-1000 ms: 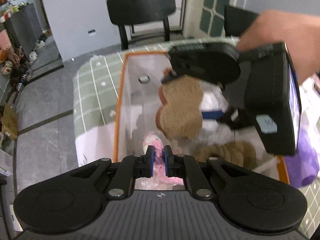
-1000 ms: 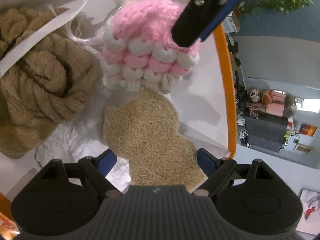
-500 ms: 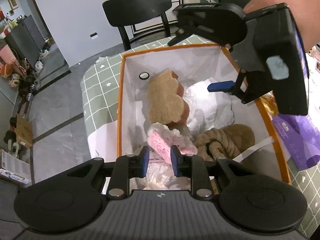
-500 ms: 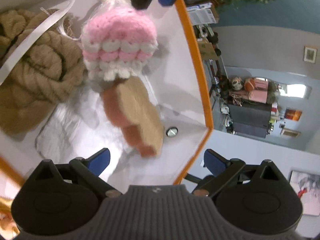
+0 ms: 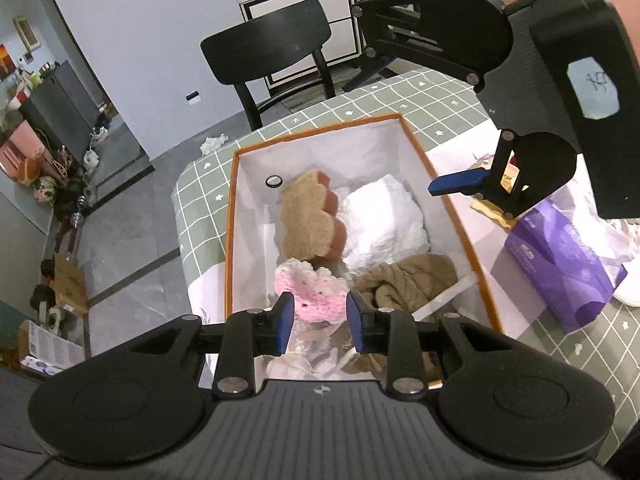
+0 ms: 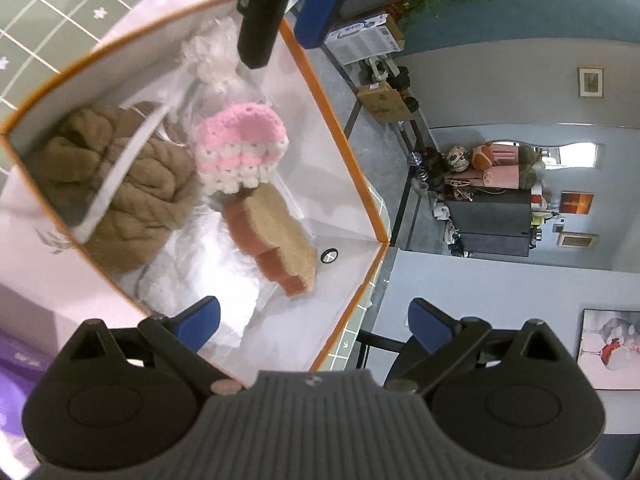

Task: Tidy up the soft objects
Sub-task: 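Open both grippers to drop the cake and sponge into the box, then move both grippers back over the snack packet and white cloth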

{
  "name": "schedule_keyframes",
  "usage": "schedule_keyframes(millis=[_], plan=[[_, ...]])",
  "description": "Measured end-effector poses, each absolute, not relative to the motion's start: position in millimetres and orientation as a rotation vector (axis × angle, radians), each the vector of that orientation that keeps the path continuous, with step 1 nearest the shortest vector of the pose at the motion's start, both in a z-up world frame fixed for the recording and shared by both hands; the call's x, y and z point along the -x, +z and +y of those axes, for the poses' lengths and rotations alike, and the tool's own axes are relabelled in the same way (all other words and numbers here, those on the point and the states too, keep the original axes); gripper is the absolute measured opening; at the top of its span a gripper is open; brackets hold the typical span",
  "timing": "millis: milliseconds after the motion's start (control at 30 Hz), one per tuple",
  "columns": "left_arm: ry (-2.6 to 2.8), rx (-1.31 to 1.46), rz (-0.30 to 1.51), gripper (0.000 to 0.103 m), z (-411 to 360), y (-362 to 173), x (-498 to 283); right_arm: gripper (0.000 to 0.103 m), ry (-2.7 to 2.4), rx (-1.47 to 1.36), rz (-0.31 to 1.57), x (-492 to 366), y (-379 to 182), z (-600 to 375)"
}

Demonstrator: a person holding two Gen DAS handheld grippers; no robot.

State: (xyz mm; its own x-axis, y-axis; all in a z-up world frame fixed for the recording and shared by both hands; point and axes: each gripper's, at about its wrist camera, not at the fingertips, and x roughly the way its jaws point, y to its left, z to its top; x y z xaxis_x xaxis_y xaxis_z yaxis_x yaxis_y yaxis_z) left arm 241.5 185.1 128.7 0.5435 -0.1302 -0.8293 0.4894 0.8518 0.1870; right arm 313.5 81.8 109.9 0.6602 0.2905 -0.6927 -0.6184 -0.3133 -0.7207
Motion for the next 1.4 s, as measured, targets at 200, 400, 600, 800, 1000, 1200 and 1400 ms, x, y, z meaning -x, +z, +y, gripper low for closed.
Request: schedule_keyframes(millis=[200,400,600,800,1000,1200,1400], plan=[[-0.369,-0.465,0.905,0.043,171.0,137.5,-228.0,0.098,0.908,1.64,0.27,-298.4,121.3,69.1],[-0.371,-0.496,0.882,0.045,153.7,148.5,-214.4,0.098,0.88,1.62,0.279,-282.9,131.6,45.8],[-0.378,-0.526,0.861,0.052,130.9,151.8,-207.1,0.098,0.854,1.566,0.308,-269.0,138.4,15.6],[-0.418,-0.554,0.859,0.054,97.5,145.1,-207.7,0.098,0.825,1.452,0.374,-261.4,139.6,-26.9],[-0.451,-0.569,0.862,0.057,69.4,134.3,-210.5,0.099,0.811,1.412,0.443,-251.7,123.2,-70.3],[-0.478,-0.577,0.879,0.058,44.8,120.8,-215.8,0.099,0.784,1.354,0.518,-245.8,104.1,-106.9],[-0.49,-0.567,0.878,0.072,22.9,105.0,-225.0,0.099,0.74,1.23,0.595,-234.2,80.2,-146.9]])
